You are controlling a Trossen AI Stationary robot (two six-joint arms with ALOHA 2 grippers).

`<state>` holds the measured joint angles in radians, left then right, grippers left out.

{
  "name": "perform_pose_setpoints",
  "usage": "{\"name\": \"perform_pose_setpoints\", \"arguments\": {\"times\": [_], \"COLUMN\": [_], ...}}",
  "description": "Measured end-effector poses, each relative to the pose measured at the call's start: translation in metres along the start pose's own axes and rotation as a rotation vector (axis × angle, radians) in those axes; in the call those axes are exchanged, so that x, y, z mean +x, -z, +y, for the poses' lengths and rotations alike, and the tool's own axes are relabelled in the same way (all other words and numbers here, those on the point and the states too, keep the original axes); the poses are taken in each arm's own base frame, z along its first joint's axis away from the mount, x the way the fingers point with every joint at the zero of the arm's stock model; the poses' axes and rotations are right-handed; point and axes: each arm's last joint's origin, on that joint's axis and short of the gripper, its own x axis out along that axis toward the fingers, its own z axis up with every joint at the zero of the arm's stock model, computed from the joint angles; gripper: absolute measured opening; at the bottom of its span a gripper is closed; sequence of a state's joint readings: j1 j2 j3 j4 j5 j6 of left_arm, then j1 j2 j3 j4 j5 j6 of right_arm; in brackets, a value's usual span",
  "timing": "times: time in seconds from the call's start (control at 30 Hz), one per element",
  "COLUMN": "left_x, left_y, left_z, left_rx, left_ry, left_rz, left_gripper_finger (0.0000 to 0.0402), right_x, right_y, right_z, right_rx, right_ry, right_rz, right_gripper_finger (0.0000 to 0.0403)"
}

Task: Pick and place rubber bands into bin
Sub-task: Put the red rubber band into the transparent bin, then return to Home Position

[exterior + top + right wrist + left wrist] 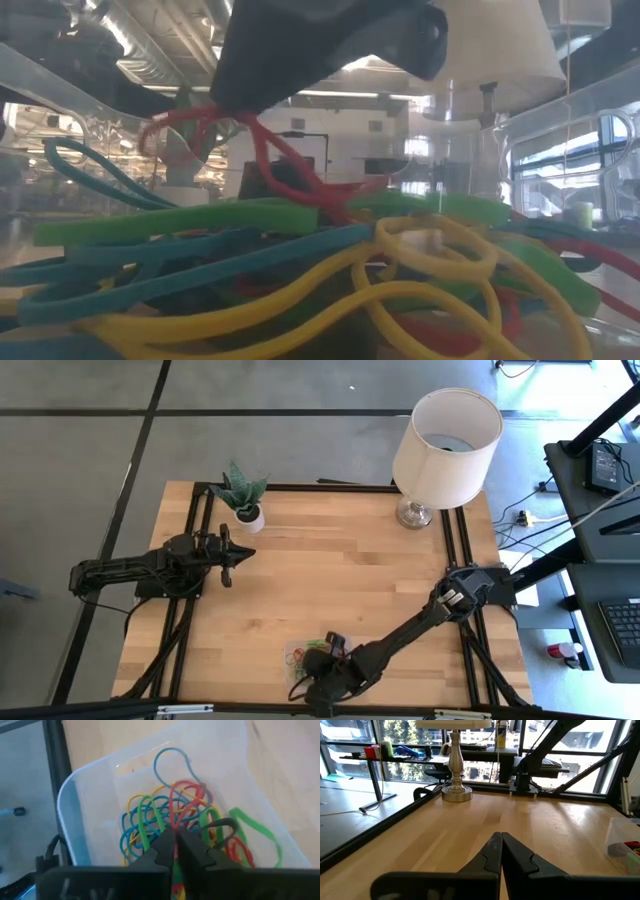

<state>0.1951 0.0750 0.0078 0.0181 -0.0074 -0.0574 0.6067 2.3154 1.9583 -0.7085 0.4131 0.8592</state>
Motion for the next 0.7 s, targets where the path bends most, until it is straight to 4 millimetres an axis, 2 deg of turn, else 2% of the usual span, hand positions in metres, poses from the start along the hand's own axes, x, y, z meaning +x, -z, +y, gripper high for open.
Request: {"name": "perform_pose_setpoints", "arguments": {"times": [0.4, 0.57, 0.7], "left_x": [0.000, 0.000, 0.000], "left_y": [0.000, 0.000, 0.000], "left_z": [0.000, 0.000, 0.000], "left_rx": [0.000, 0.000, 0.000], "left_ry": [0.000, 0.000, 0.000], "left_rz": [0.000, 0.000, 0.000], "left_gripper_finger": [0.0002, 0.0002, 0.0002], "right_x": [-0.004, -0.028, -0.056], "right_y": [-0.002, -0.019, -0.036], "right_z": [0.000, 0.002, 0.003], "right_rx": [-0.007, -0.032, -0.174], "right_ry": [-0.025, 0.019, 0.079], "right_rz": [0.046, 0.041, -0.015], "right_gripper_finger": [0.0152, 0.0179, 0.0167]}}
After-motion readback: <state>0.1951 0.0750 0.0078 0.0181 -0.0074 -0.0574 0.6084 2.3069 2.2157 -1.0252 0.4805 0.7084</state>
